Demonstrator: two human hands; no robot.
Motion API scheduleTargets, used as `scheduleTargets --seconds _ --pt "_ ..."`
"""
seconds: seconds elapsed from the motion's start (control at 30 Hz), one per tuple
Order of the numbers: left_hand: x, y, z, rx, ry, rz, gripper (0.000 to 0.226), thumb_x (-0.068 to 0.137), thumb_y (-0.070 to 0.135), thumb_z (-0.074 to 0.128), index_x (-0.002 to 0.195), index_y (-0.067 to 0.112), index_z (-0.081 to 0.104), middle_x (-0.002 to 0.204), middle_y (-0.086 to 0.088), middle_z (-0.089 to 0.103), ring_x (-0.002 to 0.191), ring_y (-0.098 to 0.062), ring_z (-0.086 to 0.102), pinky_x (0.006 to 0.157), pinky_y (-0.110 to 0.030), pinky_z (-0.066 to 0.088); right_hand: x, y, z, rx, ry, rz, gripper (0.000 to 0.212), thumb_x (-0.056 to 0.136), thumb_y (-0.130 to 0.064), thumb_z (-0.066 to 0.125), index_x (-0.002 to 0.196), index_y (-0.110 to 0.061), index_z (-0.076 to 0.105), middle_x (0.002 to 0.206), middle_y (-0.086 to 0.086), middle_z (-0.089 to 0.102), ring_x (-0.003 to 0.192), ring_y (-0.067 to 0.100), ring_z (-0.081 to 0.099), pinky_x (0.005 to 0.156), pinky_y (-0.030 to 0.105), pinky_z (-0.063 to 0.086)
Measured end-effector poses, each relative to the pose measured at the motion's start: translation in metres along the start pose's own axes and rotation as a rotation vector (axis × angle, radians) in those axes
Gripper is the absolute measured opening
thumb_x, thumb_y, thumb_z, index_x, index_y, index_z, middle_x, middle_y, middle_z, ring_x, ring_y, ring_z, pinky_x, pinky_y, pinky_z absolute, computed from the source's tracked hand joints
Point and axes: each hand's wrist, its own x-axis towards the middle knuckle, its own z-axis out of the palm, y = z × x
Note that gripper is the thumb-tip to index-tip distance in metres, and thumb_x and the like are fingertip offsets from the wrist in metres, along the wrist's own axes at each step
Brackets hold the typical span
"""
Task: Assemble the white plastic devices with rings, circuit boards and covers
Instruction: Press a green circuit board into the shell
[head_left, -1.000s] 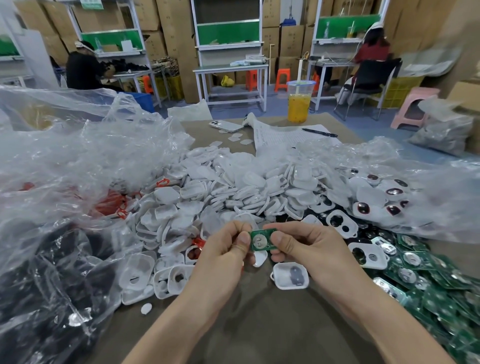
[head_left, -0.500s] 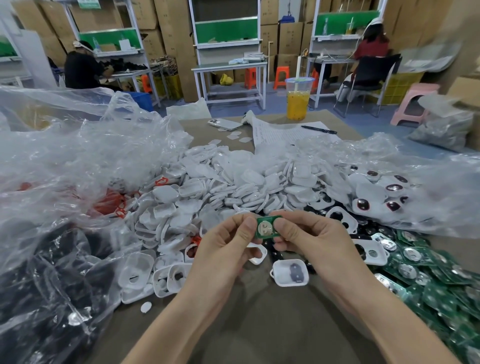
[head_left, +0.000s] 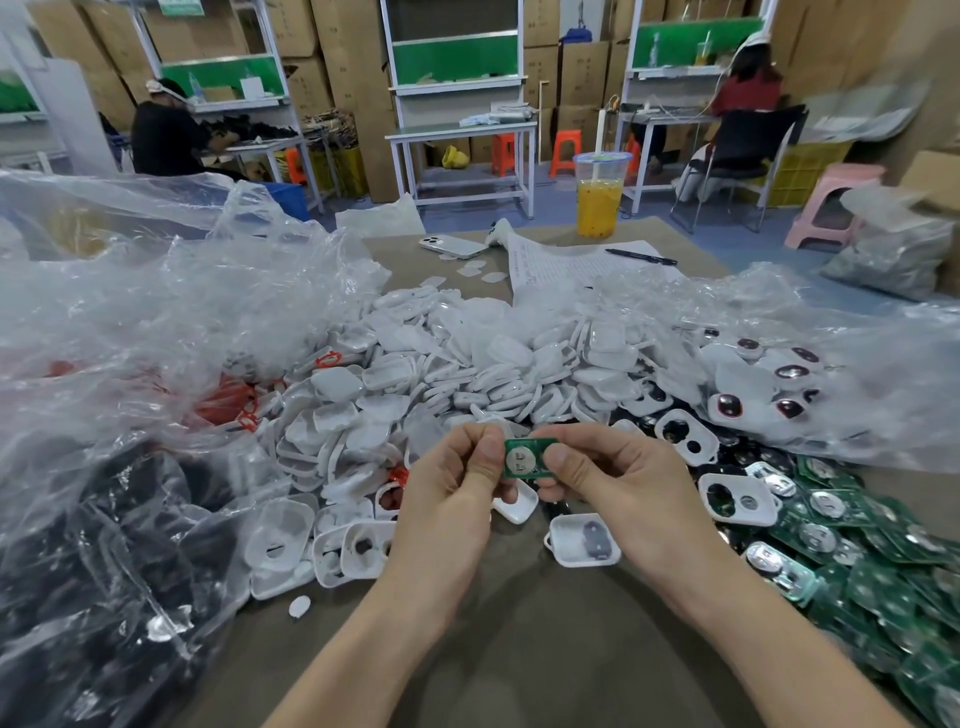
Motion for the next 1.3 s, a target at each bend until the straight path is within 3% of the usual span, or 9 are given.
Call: scheduleTargets --seconds 0.17,0.3,0.47,0.63,0.77,0.83,0.97,1.13,1.3 --pt "-0.001 0.002 0.0 0.014 -0.002 0.03 0.026 0.102 0.023 0.052 0.09 0.003 0.064 0.074 -0.005 0.063 0.065 -0.011 0.053 0.058 -0.017 0.043 -0.001 0.0 0.001 0.006 0.02 -0.035 0.017 0.076 -0.03 0.07 0.086 -0.038 0.081 0.086 -0.002 0.079 0.067 0.009 0.072 0.066 0.017 0.055" --pt "-0.003 0.004 0.001 -0.005 0.0 0.033 0.036 0.09 0.039 0.055 0.09 0.004 0.064 0.069 -0.002 0.061 0.062 -0.011 0.051 0.055 -0.018 0.041 0.0 0.002 0.001 0.01 0.01 -0.042 0.017 0.073 -0.034 0.07 0.085 -0.039 0.081 0.087 -0.002 0.079 0.069 0.012 0.073 0.068 0.019 0.057" --pt "-0.004 0.006 -0.002 0.034 -0.024 0.046 0.036 0.088 0.046 0.054 0.086 0.013 0.067 0.068 -0.002 0.06 0.067 -0.014 0.05 0.064 -0.033 0.037 0.002 0.005 0.0 0.006 0.008 -0.037 0.018 0.07 -0.039 0.07 0.085 -0.04 0.08 0.089 -0.002 0.079 0.072 0.015 0.074 0.073 0.023 0.06" --pt "-0.003 0.006 -0.003 0.058 -0.033 0.052 0.036 0.087 0.05 0.054 0.084 0.017 0.067 0.066 0.001 0.06 0.064 -0.012 0.049 0.058 -0.028 0.037 0.002 0.008 -0.001 -0.02 0.018 -0.032 0.017 0.072 -0.041 0.07 0.086 -0.042 0.079 0.088 -0.003 0.079 0.071 0.012 0.074 0.076 0.044 0.056" --pt "-0.002 0.005 -0.001 0.047 -0.025 0.039 0.034 0.087 0.048 0.055 0.084 0.016 0.069 0.071 -0.003 0.063 0.068 -0.015 0.052 0.066 -0.037 0.039 0.003 0.007 -0.001 -0.005 0.02 -0.031 0.014 0.076 -0.034 0.071 0.085 -0.04 0.08 0.086 -0.003 0.079 0.068 0.01 0.072 0.07 0.023 0.058" --pt "-0.001 0.005 -0.002 0.062 -0.015 0.036 0.029 0.089 0.046 0.057 0.084 0.02 0.07 0.076 -0.004 0.07 0.071 -0.014 0.06 0.069 -0.038 0.045 0.004 0.008 -0.002 -0.001 0.055 -0.021 0.014 0.085 -0.022 0.072 0.086 -0.034 0.081 0.085 -0.001 0.079 0.068 0.01 0.072 0.068 0.019 0.057" --pt "0.001 0.003 -0.004 0.26 0.002 0.08 0.014 0.098 0.028 0.063 0.089 0.03 0.074 0.084 0.005 0.075 0.08 -0.008 0.069 0.076 -0.02 0.052 0.006 0.008 -0.007 0.008 0.132 -0.022 0.018 0.092 -0.01 0.067 0.088 -0.022 0.079 0.086 0.002 0.078 0.07 0.012 0.073 0.067 0.017 0.056" --pt "-0.001 0.004 -0.009 0.379 -0.046 0.137 0.02 0.096 0.019 0.066 0.088 0.037 0.069 0.083 0.01 0.074 0.071 -0.004 0.064 0.065 -0.013 0.046 0.004 0.009 -0.009 -0.12 0.097 -0.098 0.02 0.093 -0.016 0.069 0.092 -0.035 0.077 0.088 -0.003 0.078 0.08 0.014 0.073 0.075 0.018 0.056" --pt "0.0 0.0 -0.011 0.556 -0.039 0.211 0.012 0.088 0.03 0.068 0.084 0.039 0.06 0.081 0.016 0.07 0.066 -0.003 0.062 0.06 -0.01 0.042 0.003 0.01 -0.008 -0.211 -0.003 -0.111 0.032 0.084 -0.016 0.079 0.096 -0.045 0.073 0.094 -0.01 0.076 0.088 0.006 0.071 0.078 0.015 0.052"
